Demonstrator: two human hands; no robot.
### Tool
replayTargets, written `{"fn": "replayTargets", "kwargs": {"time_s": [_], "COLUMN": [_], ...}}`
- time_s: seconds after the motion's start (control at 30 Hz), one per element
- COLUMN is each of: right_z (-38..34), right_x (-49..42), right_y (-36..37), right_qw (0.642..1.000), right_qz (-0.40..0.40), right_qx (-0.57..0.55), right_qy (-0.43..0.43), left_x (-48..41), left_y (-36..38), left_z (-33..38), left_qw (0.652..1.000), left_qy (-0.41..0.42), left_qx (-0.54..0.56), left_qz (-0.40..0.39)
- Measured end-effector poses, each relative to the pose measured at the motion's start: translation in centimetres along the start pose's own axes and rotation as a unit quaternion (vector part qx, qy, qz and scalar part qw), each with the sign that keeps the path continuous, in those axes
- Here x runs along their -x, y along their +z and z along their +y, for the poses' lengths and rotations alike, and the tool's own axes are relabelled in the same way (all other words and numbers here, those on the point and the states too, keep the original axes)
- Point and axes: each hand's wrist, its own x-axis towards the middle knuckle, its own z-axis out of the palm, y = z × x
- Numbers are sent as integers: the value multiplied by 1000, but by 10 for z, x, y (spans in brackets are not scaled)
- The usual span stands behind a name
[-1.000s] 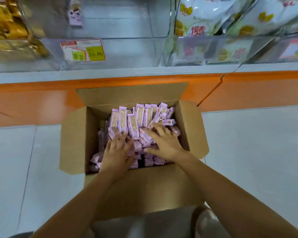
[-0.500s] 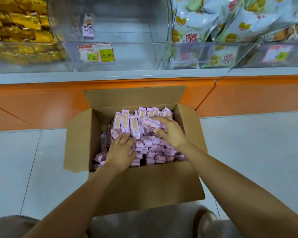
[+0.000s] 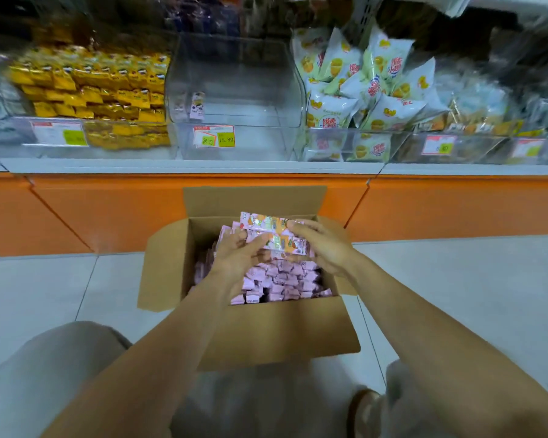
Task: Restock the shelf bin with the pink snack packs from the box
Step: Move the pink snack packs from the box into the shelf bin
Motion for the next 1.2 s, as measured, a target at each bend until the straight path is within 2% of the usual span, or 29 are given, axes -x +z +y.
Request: {"fn": "replayTargets", "kwargs": {"time_s": [0.07,0.17,0.23,0.3,0.37,0.5,0.6,0.7,0.8,0.9,1.0,1.03,1.07,1.13,1.2], "right_z": [-4,-10,-12,-11,-9,-10,-15,-22,-43,-80,-123,-136,-148,-169,-187], "right_x": [12,31,42,49,52,52,53,50,44,23,-14,-32,-52,-97,-144], "right_y": [7,26,41,56,66,73,74,74,69,66,71,73,73,73,72], "right_qw": [1000,997,996,995,996,986,955,892,866,857,863,863,863,863,858], "right_qz": [-15,-33,-31,-31,-6,34,43,74,118,136,134,143,158,192,208], "right_qx": [-21,-61,-71,-77,-51,76,215,346,337,326,302,298,298,316,354], "right_qy": [6,-15,-36,-54,-73,-144,-199,-280,-351,-375,-382,-381,-375,-344,-309], "left_x": [9,19,24,34,40,44,40,35,38,31,4,-8,-22,-57,-98], "left_y": [-3,-7,-5,-2,-3,-8,-4,6,16,15,1,-6,-15,-37,-58], "left_z": [2,4,4,9,17,32,41,56,81,115,147,156,165,179,186], "left_qw": [999,993,987,987,989,988,989,988,993,984,943,912,861,735,641], "left_qy": [26,-8,-29,-31,-29,-11,1,1,51,154,261,308,360,449,470], "left_qx": [-4,106,155,152,143,147,132,127,52,-53,-188,-248,-329,-473,-576], "left_qz": [28,59,45,30,28,40,74,84,94,75,84,109,142,184,188]}}
